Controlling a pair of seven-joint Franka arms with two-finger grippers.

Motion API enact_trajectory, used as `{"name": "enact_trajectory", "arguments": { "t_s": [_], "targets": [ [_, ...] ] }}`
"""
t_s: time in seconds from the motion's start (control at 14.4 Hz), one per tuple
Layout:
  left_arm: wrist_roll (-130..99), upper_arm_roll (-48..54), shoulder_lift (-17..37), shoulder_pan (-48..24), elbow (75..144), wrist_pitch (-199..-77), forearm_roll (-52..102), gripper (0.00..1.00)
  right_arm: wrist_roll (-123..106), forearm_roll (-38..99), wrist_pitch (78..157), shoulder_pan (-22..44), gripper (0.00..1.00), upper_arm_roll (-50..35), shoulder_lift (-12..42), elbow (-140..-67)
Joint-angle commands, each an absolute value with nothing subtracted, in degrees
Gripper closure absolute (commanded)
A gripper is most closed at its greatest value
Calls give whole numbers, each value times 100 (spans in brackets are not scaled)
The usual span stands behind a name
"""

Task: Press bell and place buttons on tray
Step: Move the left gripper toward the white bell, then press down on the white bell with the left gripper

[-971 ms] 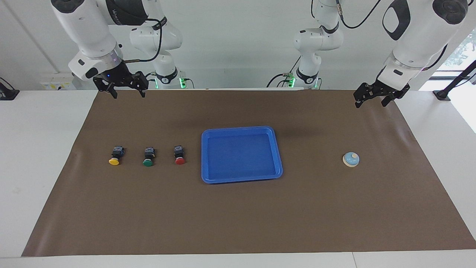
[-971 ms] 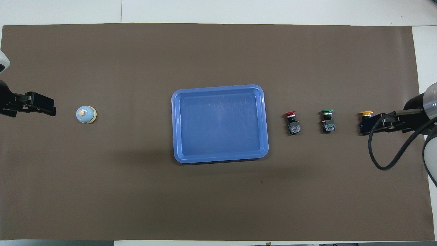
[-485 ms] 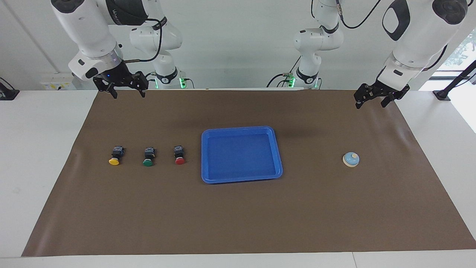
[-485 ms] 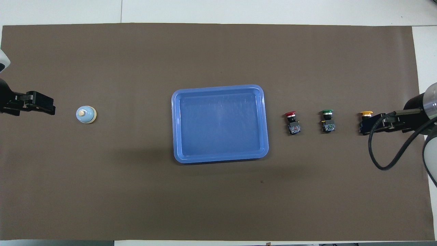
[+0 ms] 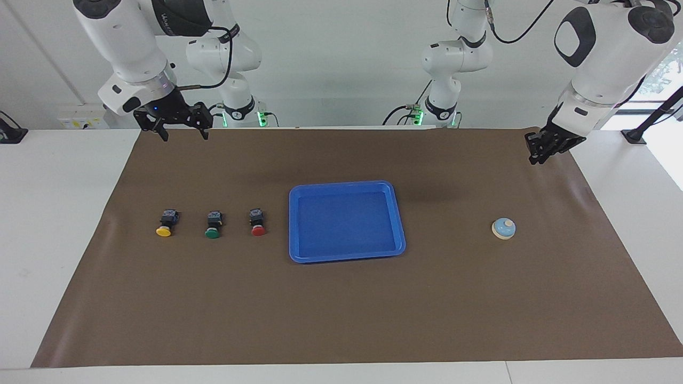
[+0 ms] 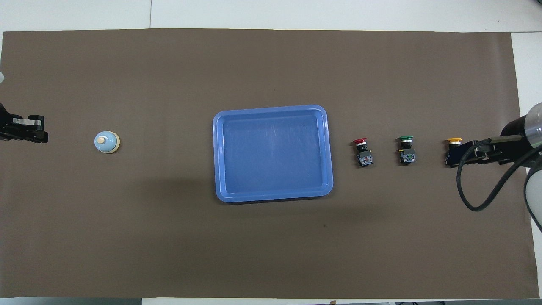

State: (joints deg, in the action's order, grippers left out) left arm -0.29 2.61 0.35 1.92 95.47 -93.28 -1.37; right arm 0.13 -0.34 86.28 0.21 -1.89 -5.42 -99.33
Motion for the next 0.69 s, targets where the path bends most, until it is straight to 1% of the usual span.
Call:
{"name": "enact_trajectory", "arguments": {
  "t_s": [0.0, 0.21, 0.35, 0.49, 0.62],
  "targets": [
    [35, 281, 26, 220, 9712, -9597, -79, 100, -70, -70, 8543, -62, 0, -255, -519, -9879],
    [35, 281, 543, 229, 9651, -9737, -131, 100, -79, -62, 8543, -62, 0, -255, -519, -9879],
    [35, 281, 869, 281, 9694, -10202, -123, 100, -79, -70, 8543, -62, 0, -255, -519, -9879],
    [44, 281, 1028, 325, 9817, -10580, -123, 100, -79, -70, 8543, -62, 0, -255, -519, -9879],
    [44, 281, 1020, 465, 10176, -11037, -123, 100, -79, -62, 8543, -62, 0, -255, -519, -9879]
  ]
}}
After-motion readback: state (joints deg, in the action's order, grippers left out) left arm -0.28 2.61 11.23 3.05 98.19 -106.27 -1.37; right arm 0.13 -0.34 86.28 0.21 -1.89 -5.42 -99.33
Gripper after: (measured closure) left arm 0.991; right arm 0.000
